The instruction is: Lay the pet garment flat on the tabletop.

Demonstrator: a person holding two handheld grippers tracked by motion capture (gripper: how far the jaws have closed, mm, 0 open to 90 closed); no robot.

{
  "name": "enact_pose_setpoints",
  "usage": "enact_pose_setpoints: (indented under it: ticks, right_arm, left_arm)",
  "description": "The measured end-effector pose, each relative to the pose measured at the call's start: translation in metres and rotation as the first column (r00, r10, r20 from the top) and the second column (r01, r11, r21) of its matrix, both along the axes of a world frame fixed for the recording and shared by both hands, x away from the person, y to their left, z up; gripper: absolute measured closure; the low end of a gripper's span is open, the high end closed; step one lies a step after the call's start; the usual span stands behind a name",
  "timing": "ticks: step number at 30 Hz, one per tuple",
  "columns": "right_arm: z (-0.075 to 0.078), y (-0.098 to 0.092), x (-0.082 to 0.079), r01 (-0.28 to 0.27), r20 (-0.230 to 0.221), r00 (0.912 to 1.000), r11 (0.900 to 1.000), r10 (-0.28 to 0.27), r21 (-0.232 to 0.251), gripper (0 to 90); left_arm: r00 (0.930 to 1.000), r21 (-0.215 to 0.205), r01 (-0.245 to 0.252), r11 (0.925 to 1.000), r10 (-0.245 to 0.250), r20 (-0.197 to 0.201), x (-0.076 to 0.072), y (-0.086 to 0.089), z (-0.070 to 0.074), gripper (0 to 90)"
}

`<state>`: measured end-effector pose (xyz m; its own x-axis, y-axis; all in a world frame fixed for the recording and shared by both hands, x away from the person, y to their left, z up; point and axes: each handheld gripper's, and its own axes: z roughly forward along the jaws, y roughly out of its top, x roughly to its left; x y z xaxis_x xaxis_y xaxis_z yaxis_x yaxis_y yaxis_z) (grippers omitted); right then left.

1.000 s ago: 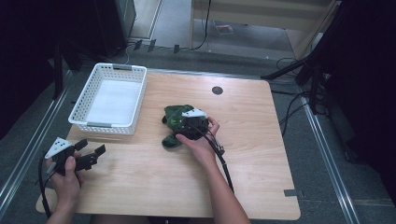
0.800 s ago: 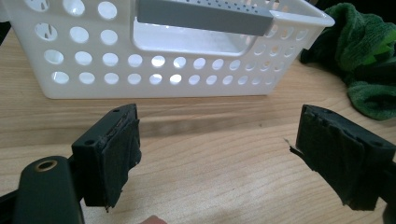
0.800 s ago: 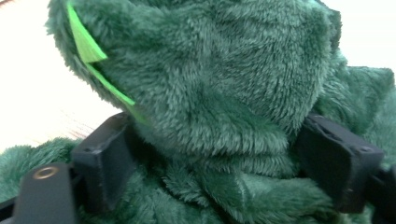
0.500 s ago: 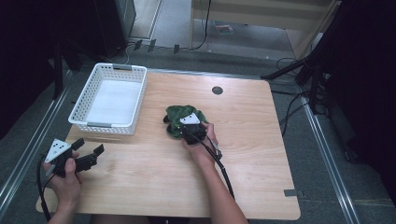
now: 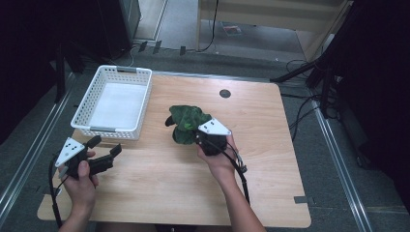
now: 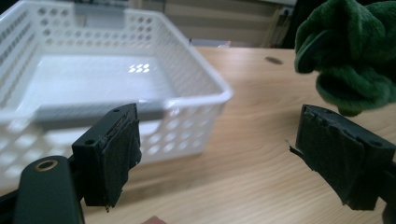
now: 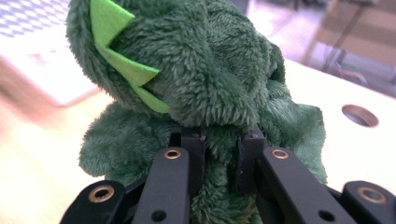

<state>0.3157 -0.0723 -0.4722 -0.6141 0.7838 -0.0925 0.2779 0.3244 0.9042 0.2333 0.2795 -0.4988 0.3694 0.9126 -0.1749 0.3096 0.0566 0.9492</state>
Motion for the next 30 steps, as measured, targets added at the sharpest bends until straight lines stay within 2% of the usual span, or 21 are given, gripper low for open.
enact_pose_setpoints:
  ticks: [3,5,7,9,10,11,12,13,14,16,17,18,19,20,22,25,27,28,30]
  right_arm:
    - [0.004,0.001,-0.025,-0.047,0.018,0.9987,0.999,0.047,-0.010,78.7]
    - [0.001,0.000,-0.041,-0.063,0.001,0.9980,0.998,0.063,0.003,78.2]
    - [-0.010,-0.002,-0.056,-0.078,-0.029,0.9965,0.997,0.079,0.021,74.1]
    - [-0.023,-0.005,-0.064,-0.100,-0.076,0.9915,0.992,0.106,0.071,62.3]
    - [-0.031,-0.007,-0.068,-0.114,-0.093,0.9880,0.989,0.123,0.096,53.7]
    - [-0.040,-0.008,-0.070,-0.136,-0.119,0.9821,0.987,0.146,0.088,45.1]
    - [-0.044,-0.008,-0.070,-0.155,-0.146,0.9761,0.987,0.161,0.054,36.8]
    - [-0.045,-0.009,-0.070,-0.169,-0.164,0.9711,0.985,0.174,0.043,34.2]
    - [-0.044,-0.010,-0.071,-0.175,-0.168,0.9686,0.983,0.183,0.059,34.2]
    - [-0.037,-0.015,-0.072,-0.190,-0.154,0.9655,0.972,0.210,0.135,34.0]
    - [-0.035,-0.016,-0.072,-0.193,-0.150,0.9652,0.970,0.215,0.150,34.0]
    - [-0.027,-0.014,-0.071,-0.201,-0.134,0.9665,0.970,0.219,0.138,34.0]
    - [-0.027,-0.014,-0.071,-0.201,-0.134,0.9665,0.970,0.219,0.138,34.0]
    - [-0.025,-0.013,-0.070,-0.205,-0.133,0.9660,0.970,0.222,0.128,33.7]
    - [-0.017,-0.008,-0.064,-0.194,-0.114,0.9722,0.976,0.204,0.096,34.5]
    - [-0.006,0.001,-0.051,-0.180,-0.111,0.9759,0.981,0.188,0.073,34.3]
    - [0.001,0.014,-0.037,-0.179,-0.139,0.9735,0.983,0.182,0.030,32.8]
    - [0.003,0.023,-0.026,-0.182,-0.157,0.9713,0.983,0.179,-0.006,32.5]
    - [0.004,0.037,-0.013,-0.207,-0.172,0.9654,0.977,0.196,-0.049,29.4]
  left_arm:
    - [0.9986,-0.001,0.044,0.9990,-0.044,0.030,0.007,-0.021,0.013,14.2]
    - [0.9962,-0.010,0.081,0.9967,-0.080,0.032,0.009,-0.033,0.017,14.3]
    - [0.9930,-0.001,0.115,0.9934,-0.115,0.029,0.008,-0.044,0.014,14.2]
    - [0.9864,0.027,0.164,0.9861,-0.164,0.008,0.006,-0.056,0.006,14.2]
    - [0.9803,0.049,0.197,0.9791,-0.197,-0.008,0.005,-0.063,-0.001,14.2]
    - [0.9753,0.070,0.221,0.9728,-0.220,-0.026,0.005,-0.067,-0.006,14.2]
    - [0.9706,0.078,0.239,0.9677,-0.236,-0.046,0.005,-0.070,-0.012,14.2]
    - [0.9673,0.078,0.251,0.9649,-0.247,-0.059,0.005,-0.072,-0.015,14.2]
    - [0.9630,0.071,0.264,0.9620,-0.258,-0.077,0.006,-0.074,-0.019,14.2]
    - [0.9560,0.043,0.281,0.9587,-0.276,-0.100,0.008,-0.075,-0.023,14.2]
    - [0.9517,0.035,0.291,0.9561,-0.285,-0.113,0.010,-0.075,-0.025,14.2]
    - [0.9468,0.030,0.301,0.9531,-0.295,-0.128,0.012,-0.075,-0.028,14.9]
    - [0.9451,0.028,0.303,0.9525,-0.297,-0.137,0.014,-0.075,-0.029,14.9]
    - [0.9451,0.025,0.299,0.9539,-0.293,-0.145,0.015,-0.075,-0.031,15.7]
    - [0.9484,0.013,0.282,0.9594,-0.277,-0.155,0.016,-0.073,-0.033,22.6]
    - [0.9488,-0.001,0.279,0.9602,-0.276,-0.153,0.017,-0.069,-0.035,24.3]
    - [0.9517,-0.004,0.263,0.9648,-0.260,-0.163,0.018,-0.067,-0.036,29.3]
    - [0.9504,-0.005,0.265,0.9641,-0.263,-0.167,0.018,-0.065,-0.037,29.9]
    - [0.9499,-0.018,0.261,0.9652,-0.260,-0.173,0.019,-0.063,-0.039,29.9]
